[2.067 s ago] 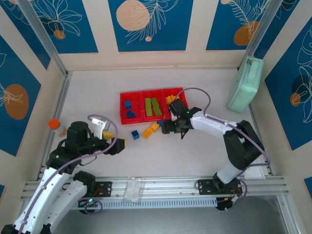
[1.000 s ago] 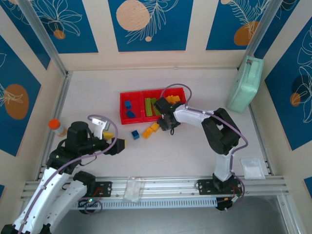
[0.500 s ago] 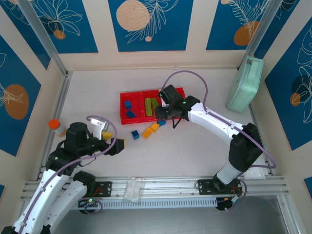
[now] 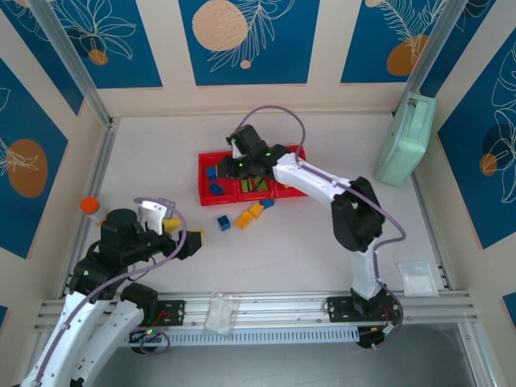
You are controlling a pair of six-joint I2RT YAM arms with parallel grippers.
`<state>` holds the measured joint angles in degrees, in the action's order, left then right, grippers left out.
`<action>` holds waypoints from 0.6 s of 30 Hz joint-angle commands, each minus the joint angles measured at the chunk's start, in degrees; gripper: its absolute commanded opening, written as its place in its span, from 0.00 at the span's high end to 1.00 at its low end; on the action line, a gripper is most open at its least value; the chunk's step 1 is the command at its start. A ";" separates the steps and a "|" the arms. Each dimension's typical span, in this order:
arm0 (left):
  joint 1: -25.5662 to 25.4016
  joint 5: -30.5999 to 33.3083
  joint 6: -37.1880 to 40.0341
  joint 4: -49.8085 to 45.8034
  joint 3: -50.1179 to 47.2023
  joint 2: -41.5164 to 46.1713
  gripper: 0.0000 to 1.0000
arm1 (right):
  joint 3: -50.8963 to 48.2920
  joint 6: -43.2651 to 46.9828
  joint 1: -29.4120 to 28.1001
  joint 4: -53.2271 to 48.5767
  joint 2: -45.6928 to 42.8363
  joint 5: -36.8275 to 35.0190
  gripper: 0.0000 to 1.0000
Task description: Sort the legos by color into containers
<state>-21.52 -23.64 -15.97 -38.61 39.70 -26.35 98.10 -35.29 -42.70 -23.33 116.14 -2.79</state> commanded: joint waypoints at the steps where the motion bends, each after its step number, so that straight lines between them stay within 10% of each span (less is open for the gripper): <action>1: -0.61 0.41 0.89 -0.41 0.64 0.53 0.01 | 4.04 -2.15 -1.04 1.66 3.91 1.62 0.79; 18: -0.64 -0.71 1.02 -0.06 0.47 0.24 0.01 | 21.19 0.94 -2.13 -4.91 18.75 -8.02 0.64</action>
<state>-21.56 -23.68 -15.97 -38.61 39.70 -26.30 116.18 -35.92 -44.14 -25.96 133.38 -8.19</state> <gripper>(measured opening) 0.994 0.352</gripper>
